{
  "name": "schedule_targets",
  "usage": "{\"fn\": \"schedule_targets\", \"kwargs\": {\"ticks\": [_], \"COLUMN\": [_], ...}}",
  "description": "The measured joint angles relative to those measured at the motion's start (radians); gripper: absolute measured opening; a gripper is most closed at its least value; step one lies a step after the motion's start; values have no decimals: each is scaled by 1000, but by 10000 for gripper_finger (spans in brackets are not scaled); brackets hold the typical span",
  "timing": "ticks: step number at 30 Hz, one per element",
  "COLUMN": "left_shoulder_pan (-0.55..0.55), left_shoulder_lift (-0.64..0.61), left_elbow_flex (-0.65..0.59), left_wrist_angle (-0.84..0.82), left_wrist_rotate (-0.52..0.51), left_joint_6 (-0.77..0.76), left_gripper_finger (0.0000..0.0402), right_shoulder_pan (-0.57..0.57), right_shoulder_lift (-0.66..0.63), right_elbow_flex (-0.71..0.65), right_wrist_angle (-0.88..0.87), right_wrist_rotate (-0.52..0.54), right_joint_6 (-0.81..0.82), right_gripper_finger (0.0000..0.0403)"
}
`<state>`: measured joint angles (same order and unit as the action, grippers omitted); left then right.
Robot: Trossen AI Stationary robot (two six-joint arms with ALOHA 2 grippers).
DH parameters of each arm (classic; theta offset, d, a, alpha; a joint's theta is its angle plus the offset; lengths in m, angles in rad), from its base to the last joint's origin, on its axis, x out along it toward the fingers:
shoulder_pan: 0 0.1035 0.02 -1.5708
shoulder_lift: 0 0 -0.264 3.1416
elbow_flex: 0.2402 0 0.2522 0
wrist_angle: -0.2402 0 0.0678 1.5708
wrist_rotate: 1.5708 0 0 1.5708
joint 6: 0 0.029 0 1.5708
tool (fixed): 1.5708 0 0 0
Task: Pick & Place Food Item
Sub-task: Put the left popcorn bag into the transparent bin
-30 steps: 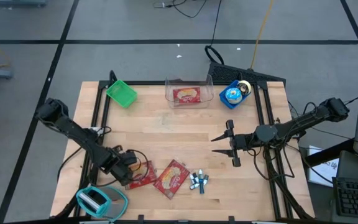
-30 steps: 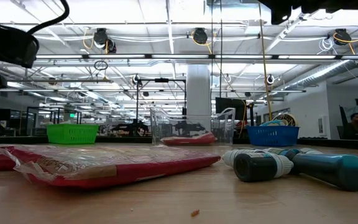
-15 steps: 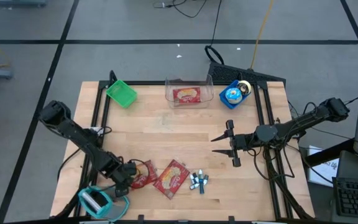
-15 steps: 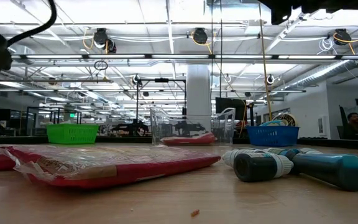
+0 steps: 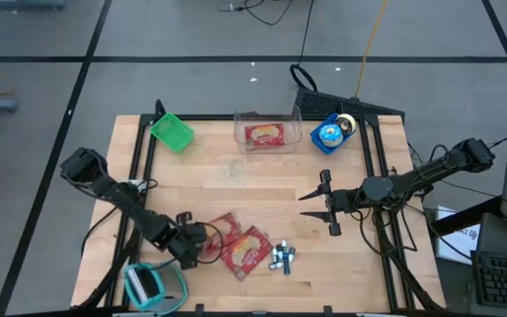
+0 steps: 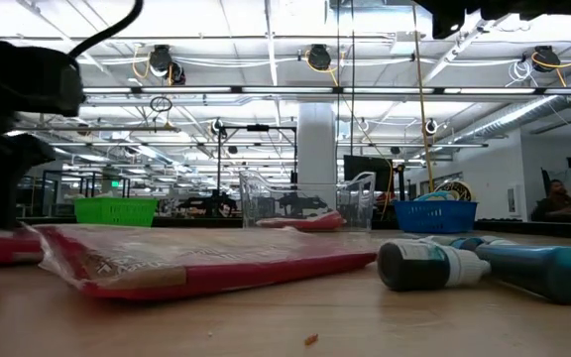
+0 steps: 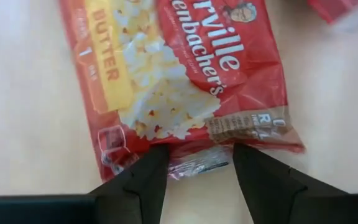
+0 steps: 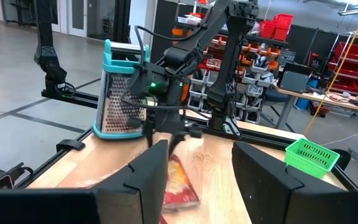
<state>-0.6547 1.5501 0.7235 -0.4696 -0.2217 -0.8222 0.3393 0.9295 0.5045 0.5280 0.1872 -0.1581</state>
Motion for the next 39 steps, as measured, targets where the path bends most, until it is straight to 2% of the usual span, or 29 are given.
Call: {"fn": "schedule_targets", "kwargs": {"ticks": [5,11,14,20,27,33,39], "left_shoulder_pan": [51,118,134,129,113,133,179], "left_shoulder_lift": [0,-1,-6,-88,-278,-401,-423], "left_elbow_flex": [0,0,-1,-2,-49,-181,-295], "left_wrist_angle": [-88,-355,-411,-394,-393,-373,-151], "left_wrist_rotate": [-117,-174,-198,-252,-280,-271,-215], "left_joint_6": [71,-78,-109,-101,-53,-197,-328], "left_gripper_finger": [186,186,186,186,186,186,186], "right_shoulder_pan": [0,0,0,0,0,0,0], "right_shoulder_lift": [0,0,0,0,0,0,0], "right_elbow_flex": [0,0,0,0,0,0,0], "right_wrist_angle": [0,-1,-1,-6,-9,-9,-9], "right_wrist_rotate": [0,0,0,0,0,0,2], "right_joint_6": [0,-1,-2,-11,-11,-11,-16], "right_gripper_finger": [166,166,166,166,166,166,166]}}
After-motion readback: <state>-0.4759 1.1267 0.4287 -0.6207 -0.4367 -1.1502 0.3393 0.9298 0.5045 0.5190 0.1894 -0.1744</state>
